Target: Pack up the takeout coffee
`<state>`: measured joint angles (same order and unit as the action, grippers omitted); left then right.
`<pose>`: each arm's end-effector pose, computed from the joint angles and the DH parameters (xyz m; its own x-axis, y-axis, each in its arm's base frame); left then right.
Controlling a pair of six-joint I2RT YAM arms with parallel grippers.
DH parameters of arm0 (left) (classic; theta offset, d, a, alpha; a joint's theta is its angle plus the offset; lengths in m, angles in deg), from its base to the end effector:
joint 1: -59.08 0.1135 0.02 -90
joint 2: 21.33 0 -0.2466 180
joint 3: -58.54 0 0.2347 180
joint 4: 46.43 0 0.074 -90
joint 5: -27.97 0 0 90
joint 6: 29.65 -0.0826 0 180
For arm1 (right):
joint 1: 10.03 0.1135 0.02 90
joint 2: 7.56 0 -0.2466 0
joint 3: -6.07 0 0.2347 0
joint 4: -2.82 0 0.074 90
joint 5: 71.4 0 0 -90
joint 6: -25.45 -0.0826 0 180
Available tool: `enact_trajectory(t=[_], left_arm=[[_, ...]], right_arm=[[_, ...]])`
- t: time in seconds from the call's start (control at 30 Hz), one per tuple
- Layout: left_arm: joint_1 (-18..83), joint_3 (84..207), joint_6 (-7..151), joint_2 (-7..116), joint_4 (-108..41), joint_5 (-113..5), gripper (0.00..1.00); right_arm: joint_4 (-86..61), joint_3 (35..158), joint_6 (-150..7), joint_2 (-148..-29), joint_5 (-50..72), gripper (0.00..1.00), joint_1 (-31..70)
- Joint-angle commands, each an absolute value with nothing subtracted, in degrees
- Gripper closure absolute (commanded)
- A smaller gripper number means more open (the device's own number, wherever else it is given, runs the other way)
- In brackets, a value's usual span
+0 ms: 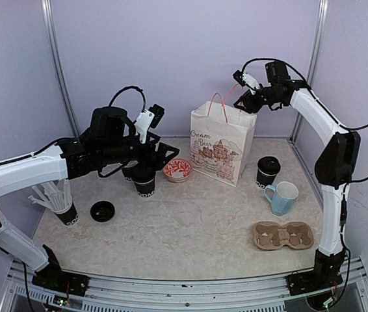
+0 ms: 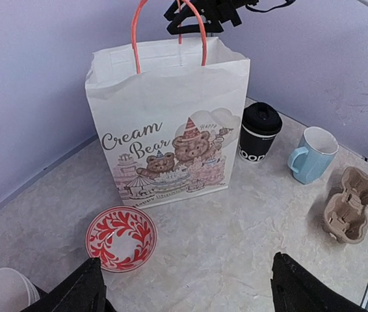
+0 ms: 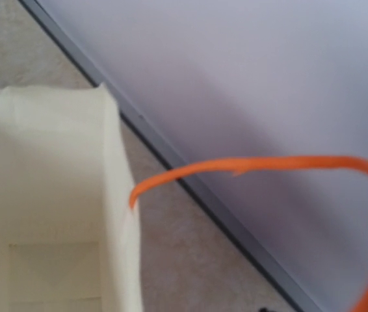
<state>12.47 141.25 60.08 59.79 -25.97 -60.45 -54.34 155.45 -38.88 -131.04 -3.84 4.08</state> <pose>0.2489 -0.2666 0.3130 -0.2187 0.2382 -0.9463 0.7454 0.6666 -0.0045 0.4730 0.1514 0.3437 -0.2189 -0.4679 -0.8563 -0.7063 0.6814 -0.1918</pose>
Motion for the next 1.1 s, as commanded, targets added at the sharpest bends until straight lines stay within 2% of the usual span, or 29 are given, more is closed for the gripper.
enact_trajectory(t=[0.0, 0.07, 0.17, 0.33, 0.67, 0.9, 1.07], left_arm=[[12.8, 143.3, 60.1, 60.6, -25.1, -58.0, 0.15], [12.9, 143.3, 60.1, 60.8, -24.8, -57.8, 0.15], [12.8, 143.4, 60.1, 60.9, -24.6, -57.3, 0.16], [12.8, 143.9, 60.1, 61.5, -23.8, -56.9, 0.17], [14.0, 144.5, 59.3, 59.9, -22.9, -58.4, 0.21], [14.0, 146.7, 57.9, 54.4, -21.2, -57.7, 0.25], [11.7, 149.4, 55.8, 49.7, -20.3, -62.6, 0.26]], right_arm=[[-56.9, 156.9, -38.7, -132.5, -5.8, 0.55, 3.6], [-57.7, 156.9, -38.4, -133.0, -6.0, 0.62, 3.6], [-58.9, 156.9, -37.7, -133.3, -7.1, 0.81, 3.6], [-60.0, 156.6, -37.4, -132.6, -8.2, 1.00, 3.6], [-61.6, 148.4, -35.7, -121.6, -18.4, 1.00, 5.2], [-62.6, 139.1, -33.0, -112.8, -23.4, 1.00, 8.4], [-64.7, 134.6, -31.2, -108.2, -24.4, 1.00, 11.7]])
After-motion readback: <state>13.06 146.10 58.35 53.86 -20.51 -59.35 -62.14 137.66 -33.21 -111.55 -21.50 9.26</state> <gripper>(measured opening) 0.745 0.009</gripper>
